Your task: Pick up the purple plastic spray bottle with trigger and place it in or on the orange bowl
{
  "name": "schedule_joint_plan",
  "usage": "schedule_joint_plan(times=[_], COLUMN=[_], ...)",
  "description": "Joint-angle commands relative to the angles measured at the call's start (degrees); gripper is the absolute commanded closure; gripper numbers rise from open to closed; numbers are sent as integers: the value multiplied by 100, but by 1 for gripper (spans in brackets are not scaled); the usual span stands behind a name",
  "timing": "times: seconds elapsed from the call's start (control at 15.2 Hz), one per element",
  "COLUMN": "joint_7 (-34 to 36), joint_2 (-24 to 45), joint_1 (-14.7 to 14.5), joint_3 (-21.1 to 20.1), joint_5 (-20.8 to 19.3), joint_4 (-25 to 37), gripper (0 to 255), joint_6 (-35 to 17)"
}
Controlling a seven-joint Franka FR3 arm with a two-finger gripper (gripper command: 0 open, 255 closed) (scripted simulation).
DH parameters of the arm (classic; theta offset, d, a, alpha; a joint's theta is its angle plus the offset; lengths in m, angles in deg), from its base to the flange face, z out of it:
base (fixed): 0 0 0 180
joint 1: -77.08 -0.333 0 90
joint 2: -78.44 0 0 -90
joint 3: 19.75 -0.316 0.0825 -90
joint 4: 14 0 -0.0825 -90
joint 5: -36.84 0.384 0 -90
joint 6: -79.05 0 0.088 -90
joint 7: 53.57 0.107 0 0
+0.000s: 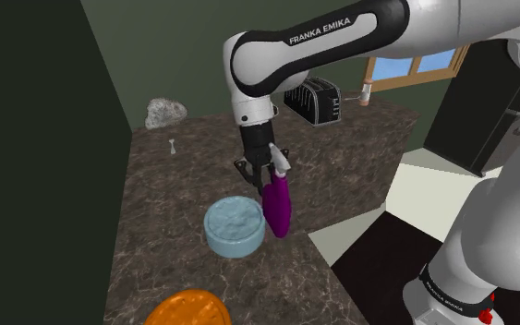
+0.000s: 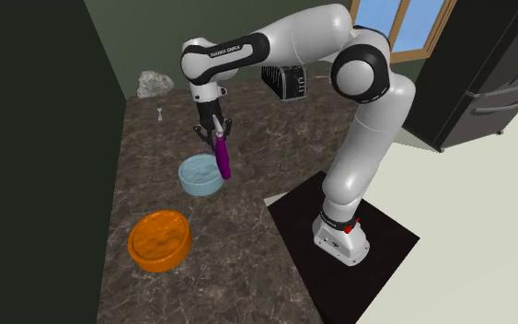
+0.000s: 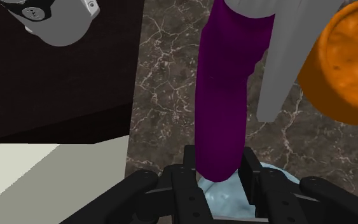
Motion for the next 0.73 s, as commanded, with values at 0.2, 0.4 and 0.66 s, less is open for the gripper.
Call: schedule_joint_plan(times=[0.2, 0.4, 0.66], joint_7=[416, 822, 1373], joint_2=[229, 529, 1008], joint_1=[-195, -402, -696], joint_3=[-213, -420, -670], joint_5=[67, 91, 49], joint_4=[320, 607, 1091], gripper=[255, 255, 255], joint_6=[-2, -110, -231])
